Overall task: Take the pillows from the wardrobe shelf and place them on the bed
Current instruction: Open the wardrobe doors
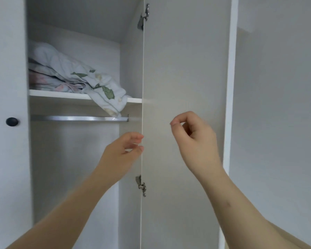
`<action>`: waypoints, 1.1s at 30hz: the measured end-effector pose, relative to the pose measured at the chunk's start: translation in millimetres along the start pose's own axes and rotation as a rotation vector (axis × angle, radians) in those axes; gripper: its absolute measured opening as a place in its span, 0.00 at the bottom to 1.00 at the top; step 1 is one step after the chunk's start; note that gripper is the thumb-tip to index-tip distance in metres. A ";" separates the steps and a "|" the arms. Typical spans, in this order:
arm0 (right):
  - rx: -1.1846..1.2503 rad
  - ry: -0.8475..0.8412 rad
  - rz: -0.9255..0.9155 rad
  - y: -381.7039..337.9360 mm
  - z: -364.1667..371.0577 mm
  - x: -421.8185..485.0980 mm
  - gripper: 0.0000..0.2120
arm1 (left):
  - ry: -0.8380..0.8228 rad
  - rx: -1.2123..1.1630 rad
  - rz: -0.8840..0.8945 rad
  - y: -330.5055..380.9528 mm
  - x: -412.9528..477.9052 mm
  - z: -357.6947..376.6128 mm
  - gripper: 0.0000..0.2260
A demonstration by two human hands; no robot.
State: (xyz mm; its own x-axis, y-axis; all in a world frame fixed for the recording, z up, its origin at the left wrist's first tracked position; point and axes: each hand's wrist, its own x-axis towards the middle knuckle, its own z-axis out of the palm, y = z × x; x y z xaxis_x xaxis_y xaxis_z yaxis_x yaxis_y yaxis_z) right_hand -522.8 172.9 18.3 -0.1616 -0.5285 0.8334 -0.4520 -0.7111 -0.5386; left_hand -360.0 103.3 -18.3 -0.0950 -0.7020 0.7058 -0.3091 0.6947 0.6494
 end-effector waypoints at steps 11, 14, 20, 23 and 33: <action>-0.031 -0.202 0.078 13.2 153.9 20.8 0.15 | 0.240 0.477 0.045 -42.3 13.0 -130.8 0.09; 0.014 -0.235 0.090 12.1 193.5 25.8 0.14 | 0.315 0.651 0.018 -68.6 23.4 -169.4 0.11; -0.008 -0.324 0.128 13.9 265.1 24.5 0.13 | 0.457 1.045 0.086 -125.1 38.4 -230.4 0.17; 0.014 -0.401 0.168 15.8 292.6 25.0 0.11 | 0.452 1.133 0.005 -141.7 51.3 -246.7 0.26; 0.005 -0.521 0.209 23.4 339.8 16.0 0.12 | 0.381 1.266 -0.152 -184.7 80.6 -252.2 0.40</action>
State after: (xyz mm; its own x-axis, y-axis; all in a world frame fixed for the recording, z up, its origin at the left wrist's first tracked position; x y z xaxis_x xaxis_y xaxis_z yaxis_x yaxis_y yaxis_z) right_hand -237.9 -9.9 -23.1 0.2078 -0.8167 0.5384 -0.4521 -0.5683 -0.6875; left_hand -71.9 -42.1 -10.0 0.2237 -0.5274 0.8197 -0.9738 -0.1561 0.1653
